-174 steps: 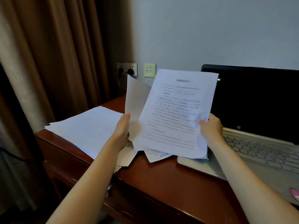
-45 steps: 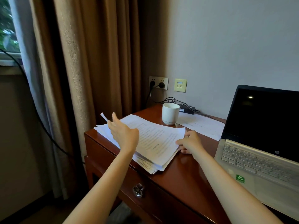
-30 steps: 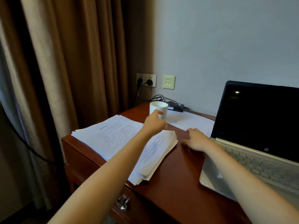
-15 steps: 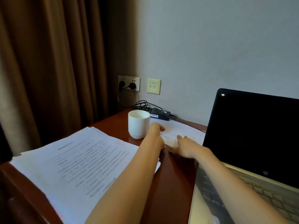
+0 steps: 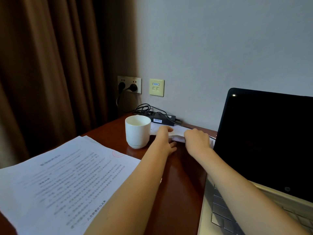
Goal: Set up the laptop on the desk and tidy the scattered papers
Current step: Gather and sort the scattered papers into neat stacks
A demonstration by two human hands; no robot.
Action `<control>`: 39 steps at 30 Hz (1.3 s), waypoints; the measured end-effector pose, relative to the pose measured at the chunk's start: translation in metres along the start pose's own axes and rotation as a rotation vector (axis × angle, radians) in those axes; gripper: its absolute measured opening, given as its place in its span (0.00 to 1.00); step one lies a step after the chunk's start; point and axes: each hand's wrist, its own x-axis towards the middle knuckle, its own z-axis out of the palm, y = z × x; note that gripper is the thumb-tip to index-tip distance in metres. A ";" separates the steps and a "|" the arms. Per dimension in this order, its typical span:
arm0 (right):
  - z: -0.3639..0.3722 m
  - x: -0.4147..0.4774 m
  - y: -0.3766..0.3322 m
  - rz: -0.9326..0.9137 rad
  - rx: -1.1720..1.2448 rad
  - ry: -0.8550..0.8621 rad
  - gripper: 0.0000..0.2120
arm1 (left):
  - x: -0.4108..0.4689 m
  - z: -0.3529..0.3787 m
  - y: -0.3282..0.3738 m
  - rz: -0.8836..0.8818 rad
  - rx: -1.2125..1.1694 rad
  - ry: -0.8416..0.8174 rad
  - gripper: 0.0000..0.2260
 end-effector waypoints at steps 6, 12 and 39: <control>-0.032 0.018 -0.002 0.024 0.010 0.152 0.12 | -0.009 0.008 0.026 0.060 0.091 -0.080 0.18; -0.066 0.029 -0.003 0.006 0.007 0.215 0.12 | -0.031 0.012 0.049 0.152 0.322 -0.223 0.22; -0.121 -0.088 -0.058 -0.171 0.064 0.629 0.15 | -0.118 -0.084 0.088 0.425 0.504 -0.063 0.30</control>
